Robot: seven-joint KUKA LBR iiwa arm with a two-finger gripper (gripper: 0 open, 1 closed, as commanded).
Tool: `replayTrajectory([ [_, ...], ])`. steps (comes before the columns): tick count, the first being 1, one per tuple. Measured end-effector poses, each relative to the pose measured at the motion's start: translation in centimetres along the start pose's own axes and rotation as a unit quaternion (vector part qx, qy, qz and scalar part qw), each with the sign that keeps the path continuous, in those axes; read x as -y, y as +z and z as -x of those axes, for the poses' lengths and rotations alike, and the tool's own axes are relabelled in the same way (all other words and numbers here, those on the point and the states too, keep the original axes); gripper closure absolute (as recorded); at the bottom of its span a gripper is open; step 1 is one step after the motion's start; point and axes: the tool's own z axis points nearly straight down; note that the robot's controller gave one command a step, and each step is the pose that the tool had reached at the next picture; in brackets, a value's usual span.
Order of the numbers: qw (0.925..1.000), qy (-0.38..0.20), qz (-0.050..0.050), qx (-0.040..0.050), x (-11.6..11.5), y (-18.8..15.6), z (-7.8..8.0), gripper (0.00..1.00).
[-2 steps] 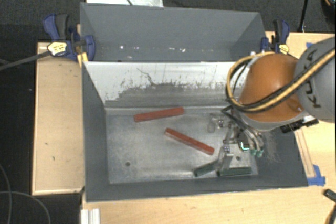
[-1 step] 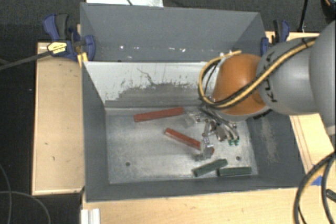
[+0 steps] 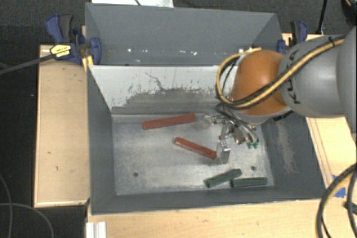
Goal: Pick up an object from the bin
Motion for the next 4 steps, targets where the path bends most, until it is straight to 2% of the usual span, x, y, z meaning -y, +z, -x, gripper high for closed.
replayTrajectory([
  [1,1.0000,0.000,0.000,-0.0007,-0.1,0.1,0.0,1.00],
  [2,1.0000,0.001,0.000,-0.0007,-0.1,0.1,0.0,0.00],
  [3,0.9639,-0.266,0.002,-0.0022,-3.1,0.6,-1.7,0.00],
  [4,0.9646,-0.264,0.001,-0.0022,-3.0,0.6,-1.7,1.00],
])
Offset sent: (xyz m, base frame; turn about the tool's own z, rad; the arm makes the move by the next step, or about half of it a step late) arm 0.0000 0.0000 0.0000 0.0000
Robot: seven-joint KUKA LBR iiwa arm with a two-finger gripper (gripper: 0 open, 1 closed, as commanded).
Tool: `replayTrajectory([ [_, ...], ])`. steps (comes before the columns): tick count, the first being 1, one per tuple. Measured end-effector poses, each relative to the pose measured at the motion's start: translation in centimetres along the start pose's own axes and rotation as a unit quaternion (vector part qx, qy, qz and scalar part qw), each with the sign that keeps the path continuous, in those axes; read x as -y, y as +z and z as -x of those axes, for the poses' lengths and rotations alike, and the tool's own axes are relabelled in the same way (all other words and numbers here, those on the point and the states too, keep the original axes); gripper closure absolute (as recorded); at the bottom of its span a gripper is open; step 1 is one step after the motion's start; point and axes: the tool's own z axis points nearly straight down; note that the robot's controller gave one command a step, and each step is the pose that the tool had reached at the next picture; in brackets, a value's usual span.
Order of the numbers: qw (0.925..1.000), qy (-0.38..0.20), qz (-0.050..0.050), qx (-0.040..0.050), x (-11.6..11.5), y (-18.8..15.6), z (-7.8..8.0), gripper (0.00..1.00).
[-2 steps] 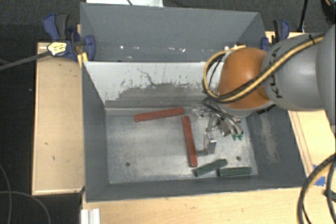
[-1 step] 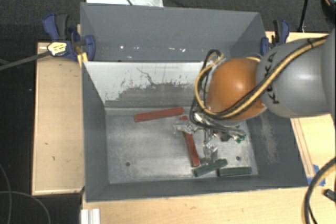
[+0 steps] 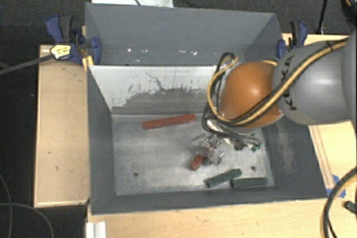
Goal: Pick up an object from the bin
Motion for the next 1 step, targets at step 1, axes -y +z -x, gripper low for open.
replayTrajectory([
  [1,0.9857,-0.168,-0.003,0.0026,0.20,-12.95,0.52,1.00],
])
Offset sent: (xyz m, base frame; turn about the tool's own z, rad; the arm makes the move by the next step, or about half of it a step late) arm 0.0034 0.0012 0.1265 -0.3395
